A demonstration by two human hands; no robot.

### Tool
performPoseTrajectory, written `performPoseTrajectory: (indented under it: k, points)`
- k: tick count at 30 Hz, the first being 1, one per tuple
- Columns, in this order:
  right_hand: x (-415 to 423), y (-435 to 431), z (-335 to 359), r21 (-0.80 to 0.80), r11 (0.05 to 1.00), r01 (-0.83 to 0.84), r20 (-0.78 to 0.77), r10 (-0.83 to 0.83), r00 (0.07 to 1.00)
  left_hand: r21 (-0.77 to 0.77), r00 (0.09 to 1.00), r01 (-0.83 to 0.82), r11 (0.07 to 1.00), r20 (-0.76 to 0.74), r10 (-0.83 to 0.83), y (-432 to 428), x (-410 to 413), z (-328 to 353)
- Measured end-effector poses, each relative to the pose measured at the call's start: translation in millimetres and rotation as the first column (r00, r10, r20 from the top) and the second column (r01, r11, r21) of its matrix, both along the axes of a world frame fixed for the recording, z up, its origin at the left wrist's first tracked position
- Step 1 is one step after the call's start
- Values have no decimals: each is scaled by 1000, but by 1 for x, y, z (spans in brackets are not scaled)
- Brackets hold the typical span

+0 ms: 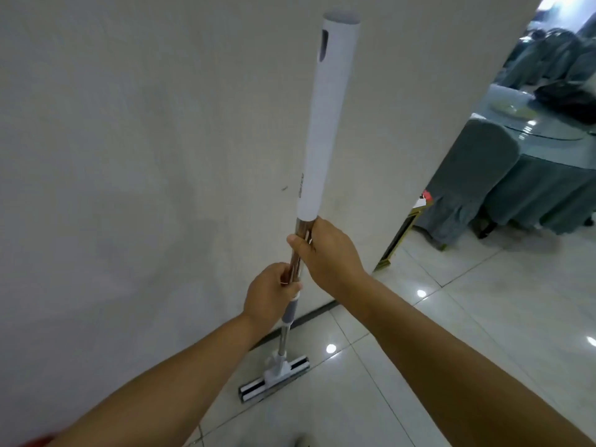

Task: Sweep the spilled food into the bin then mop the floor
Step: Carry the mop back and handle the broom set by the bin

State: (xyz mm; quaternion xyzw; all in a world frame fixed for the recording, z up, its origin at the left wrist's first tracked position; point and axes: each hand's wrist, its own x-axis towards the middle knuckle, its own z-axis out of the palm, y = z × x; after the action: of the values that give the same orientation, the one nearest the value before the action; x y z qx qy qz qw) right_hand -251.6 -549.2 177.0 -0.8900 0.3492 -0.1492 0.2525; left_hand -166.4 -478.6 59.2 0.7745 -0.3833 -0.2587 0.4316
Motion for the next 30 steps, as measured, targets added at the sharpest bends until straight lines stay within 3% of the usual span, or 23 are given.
performPoseTrajectory:
  k: [8, 14, 18, 24, 27, 30]
  points:
    - [37, -77, -30, 10, 988, -156, 87, 154, 984, -20, 972, -203, 979, -121, 199, -59, 14, -22]
    - [83, -103, -47, 89, 951, -295, 136, 282, 950, 12, 913, -406, 914, -41, 407, -73, 47, -20]
    - [80, -113, -74, 130, 951, -280, 129, 263, 956, 4, 883, -470, 883, -11, 470, -72, 71, -21]
    - [53, -108, -126, 293, 917, -270, -8, 285, 959, 41, 895, -443, 896, 77, 439, -66, 74, -31]
    - [48, -93, -136, 267, 913, -308, -128, 351, 928, 83, 875, -481, 873, 111, 471, -31, 70, -33]
    - [47, -67, -139, 183, 888, -422, -337, 460, 822, 190, 871, -491, 850, 94, 482, 32, 61, -42]
